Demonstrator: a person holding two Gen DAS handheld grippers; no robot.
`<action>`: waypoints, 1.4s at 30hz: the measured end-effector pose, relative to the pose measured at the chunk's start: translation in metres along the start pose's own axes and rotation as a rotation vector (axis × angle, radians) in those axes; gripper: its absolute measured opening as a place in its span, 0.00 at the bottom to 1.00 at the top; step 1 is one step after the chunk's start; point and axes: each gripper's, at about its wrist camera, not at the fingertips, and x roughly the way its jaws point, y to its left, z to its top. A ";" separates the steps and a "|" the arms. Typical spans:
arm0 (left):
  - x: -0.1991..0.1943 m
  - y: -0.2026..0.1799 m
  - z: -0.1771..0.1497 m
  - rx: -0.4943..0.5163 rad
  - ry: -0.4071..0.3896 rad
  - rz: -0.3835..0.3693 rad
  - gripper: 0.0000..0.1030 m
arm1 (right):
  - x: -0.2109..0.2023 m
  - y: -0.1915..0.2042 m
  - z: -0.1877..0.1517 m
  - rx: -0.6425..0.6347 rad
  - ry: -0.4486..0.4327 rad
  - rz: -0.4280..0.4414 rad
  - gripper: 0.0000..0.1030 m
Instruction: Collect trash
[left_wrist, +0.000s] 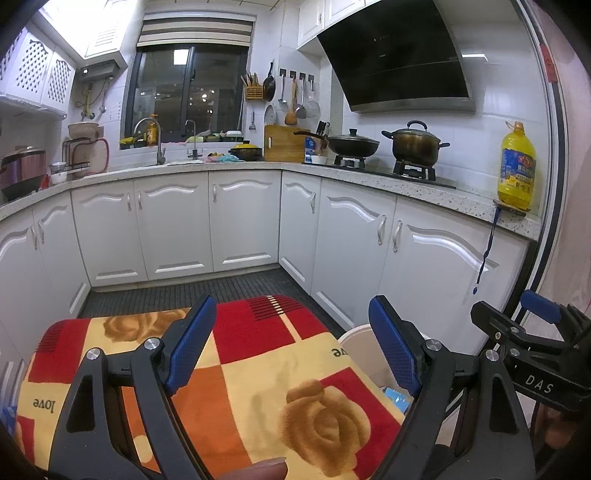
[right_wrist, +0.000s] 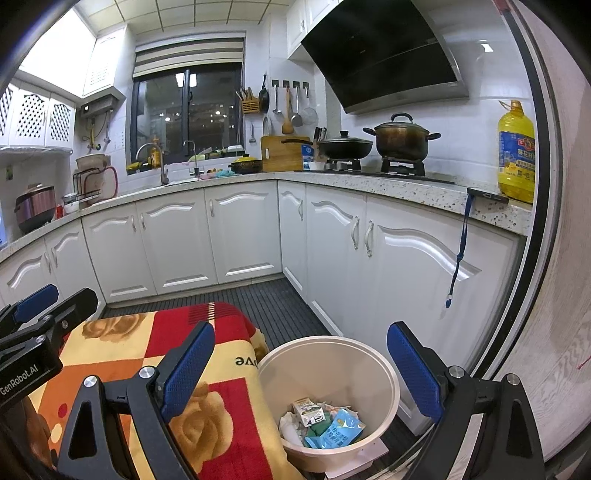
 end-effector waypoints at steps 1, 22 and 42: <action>0.000 -0.001 0.000 -0.001 0.000 0.001 0.82 | 0.000 0.000 0.000 0.000 0.002 0.000 0.90; 0.000 0.003 0.000 -0.002 0.002 0.000 0.82 | 0.005 0.000 -0.002 -0.007 0.010 0.007 0.90; 0.007 0.018 -0.011 0.009 0.049 -0.009 0.82 | 0.017 0.000 -0.012 -0.017 0.040 0.010 0.90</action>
